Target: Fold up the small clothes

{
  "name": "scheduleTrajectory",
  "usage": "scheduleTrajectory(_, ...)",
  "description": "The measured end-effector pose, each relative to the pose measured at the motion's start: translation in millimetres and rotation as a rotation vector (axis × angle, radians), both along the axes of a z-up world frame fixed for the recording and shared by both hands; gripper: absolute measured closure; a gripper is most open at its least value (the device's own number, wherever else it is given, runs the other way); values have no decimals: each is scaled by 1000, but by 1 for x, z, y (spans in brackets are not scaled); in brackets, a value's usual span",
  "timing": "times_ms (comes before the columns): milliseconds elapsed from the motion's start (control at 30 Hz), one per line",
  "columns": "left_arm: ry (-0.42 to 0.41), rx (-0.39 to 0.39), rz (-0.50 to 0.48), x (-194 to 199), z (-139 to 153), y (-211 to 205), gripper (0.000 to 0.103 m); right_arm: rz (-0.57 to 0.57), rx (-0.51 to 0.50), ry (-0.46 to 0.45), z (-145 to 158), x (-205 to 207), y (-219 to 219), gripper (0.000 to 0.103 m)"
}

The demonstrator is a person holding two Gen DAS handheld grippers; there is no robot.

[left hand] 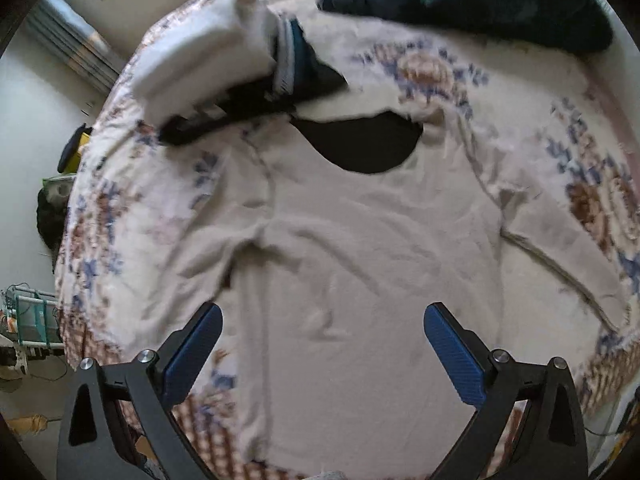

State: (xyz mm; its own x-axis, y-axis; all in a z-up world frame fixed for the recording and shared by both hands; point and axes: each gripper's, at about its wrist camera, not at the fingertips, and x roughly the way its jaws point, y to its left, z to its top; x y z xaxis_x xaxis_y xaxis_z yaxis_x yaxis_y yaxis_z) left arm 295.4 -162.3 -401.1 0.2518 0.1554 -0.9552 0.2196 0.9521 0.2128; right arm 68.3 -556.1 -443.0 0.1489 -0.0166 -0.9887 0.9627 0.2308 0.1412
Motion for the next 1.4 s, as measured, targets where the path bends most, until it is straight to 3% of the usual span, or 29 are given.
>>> scheduleTrajectory(200, 94, 39, -6, 20, -83, -30, 0, -232, 83, -38, -91, -22, -55, 0)
scheduleTrajectory(300, 113, 44, -10, 24, -106, -37, 0, -296, 113, -89, -124, -20, -68, 13)
scheduleTrajectory(367, 125, 41, -1, 26, -116, -38, 0, -321, 114, -116, -138, -14, -71, 37)
scheduleTrajectory(400, 131, 39, 5, 26, -119, -37, 0, -341, 89, -132, -141, -10, -71, 43)
scheduleTrajectory(433, 133, 37, 12, 26, -120, -35, 0, -346, 62, -138, -139, -7, -70, 60)
scheduleTrajectory(467, 132, 35, 18, 27, -120, -34, 0, -345, 28, -137, -136, -2, -69, 86)
scheduleTrajectory(500, 129, 30, 27, 28, -119, -31, 0, -337, -2, -136, -131, 5, -66, 93)
scheduleTrajectory(533, 126, 23, 38, 28, -117, -26, 0, -318, -24, -140, -125, 12, -63, 94)
scheduleTrajectory(600, 122, 18, 58, 30, -111, -16, 0, -232, -84, -154, -103, 38, -54, 94)
scheduleTrajectory(767, 75, -6, 129, 34, -81, 30, 0, 107, -211, -232, -31, 123, -9, 95)
scheduleTrajectory(833, 49, 2, 170, 36, -69, 57, 0, 279, -229, -279, -1, 167, 30, 95)
scheduleTrajectory(967, 16, 16, 269, 37, -55, 115, 0, 566, -231, -347, 28, 235, 122, 95)
scheduleTrajectory(1100, -2, 27, 399, 33, -50, 185, 0, 792, -194, -377, 20, 302, 240, 95)
scheduleTrajectory(1233, 0, 53, 482, 46, -66, 229, 0, 970, -169, -337, -22, 355, 363, 95)
scheduleTrajectory(1400, 34, 58, 546, 37, -76, 271, 0, 1099, -174, -240, -77, 382, 465, 95)
